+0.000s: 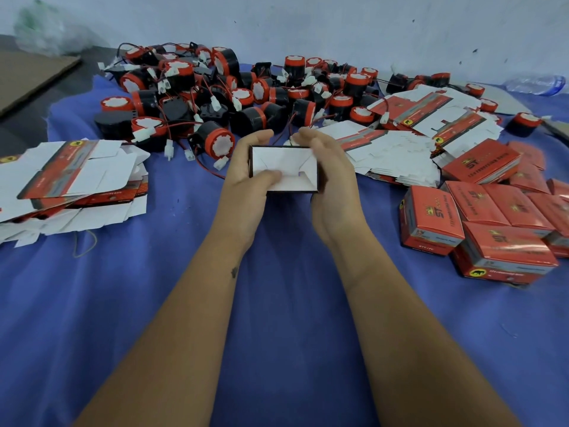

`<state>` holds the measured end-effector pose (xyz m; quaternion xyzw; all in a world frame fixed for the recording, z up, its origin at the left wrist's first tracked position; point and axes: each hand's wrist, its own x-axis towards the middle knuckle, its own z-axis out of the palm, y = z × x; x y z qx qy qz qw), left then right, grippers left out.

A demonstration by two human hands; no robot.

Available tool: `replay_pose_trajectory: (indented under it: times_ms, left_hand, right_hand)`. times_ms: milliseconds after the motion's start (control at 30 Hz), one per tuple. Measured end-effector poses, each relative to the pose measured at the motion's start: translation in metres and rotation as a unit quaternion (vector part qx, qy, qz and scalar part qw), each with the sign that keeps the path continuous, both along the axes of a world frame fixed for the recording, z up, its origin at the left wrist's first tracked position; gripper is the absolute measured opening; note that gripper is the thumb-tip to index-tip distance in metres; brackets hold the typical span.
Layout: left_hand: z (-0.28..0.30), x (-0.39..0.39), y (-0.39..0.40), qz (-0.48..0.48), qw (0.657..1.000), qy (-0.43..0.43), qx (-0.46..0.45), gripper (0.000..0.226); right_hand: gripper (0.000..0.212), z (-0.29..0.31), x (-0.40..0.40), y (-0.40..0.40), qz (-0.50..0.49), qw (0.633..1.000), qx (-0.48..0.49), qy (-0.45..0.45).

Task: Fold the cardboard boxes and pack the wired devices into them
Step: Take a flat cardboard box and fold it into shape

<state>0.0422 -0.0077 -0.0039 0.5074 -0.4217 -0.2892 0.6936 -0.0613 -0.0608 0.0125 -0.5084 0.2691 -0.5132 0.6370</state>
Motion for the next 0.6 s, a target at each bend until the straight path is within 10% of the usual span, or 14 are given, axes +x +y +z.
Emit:
replay_pose_trajectory:
  times_ms: [267, 600]
  left_hand:
    - [-0.0031, -0.0096, -0.0007, -0.036, 0.997, -0.071, 0.008, 0.064]
    - [-0.0003, -0.0097, -0.0013, -0.028, 0.997, -0.018, 0.069, 0.073]
  right_hand:
    - [0.033, 0.0023, -0.0051, -0.0037, 0.016, 0.995, 0.095, 0.017]
    - [0.022, 0.0071, -0.0082, 0.0009, -0.038, 0.996, -0.066, -0.041]
